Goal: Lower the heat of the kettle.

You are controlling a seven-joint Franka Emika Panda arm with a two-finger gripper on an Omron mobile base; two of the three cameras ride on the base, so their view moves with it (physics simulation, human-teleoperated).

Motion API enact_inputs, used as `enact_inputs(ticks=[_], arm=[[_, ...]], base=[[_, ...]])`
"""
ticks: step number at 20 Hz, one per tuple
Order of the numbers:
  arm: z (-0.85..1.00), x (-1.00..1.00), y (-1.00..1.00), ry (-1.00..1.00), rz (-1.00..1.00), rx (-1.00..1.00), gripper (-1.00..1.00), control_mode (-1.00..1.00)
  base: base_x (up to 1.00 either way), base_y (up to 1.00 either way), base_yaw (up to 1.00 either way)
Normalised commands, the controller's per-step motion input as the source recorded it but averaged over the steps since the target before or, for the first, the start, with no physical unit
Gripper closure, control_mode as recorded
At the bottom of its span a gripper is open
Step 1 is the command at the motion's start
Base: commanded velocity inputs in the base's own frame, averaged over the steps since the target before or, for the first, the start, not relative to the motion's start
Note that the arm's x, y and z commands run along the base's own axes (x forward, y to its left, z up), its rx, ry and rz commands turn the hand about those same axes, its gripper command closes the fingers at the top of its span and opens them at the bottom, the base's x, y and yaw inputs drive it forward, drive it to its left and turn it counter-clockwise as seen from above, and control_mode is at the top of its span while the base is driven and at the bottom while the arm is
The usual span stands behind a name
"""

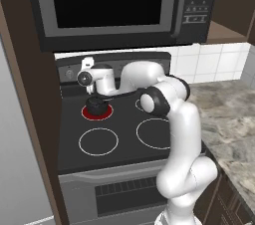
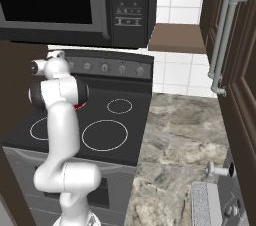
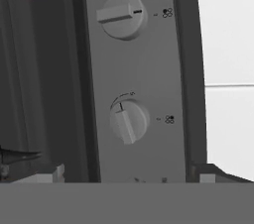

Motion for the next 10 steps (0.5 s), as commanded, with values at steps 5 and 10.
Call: enact_inputs(ticks=[5,10], arm=[[-0.04,0.20,0.00,0.00,-0.01,0.00,-1.00,-1.00],[0.00,0.18,0.01,0.00,-0.03,0.00,-1.00,-1.00]], base=[[0.00,0.00,0.00],[0.00,0.00,0.00]])
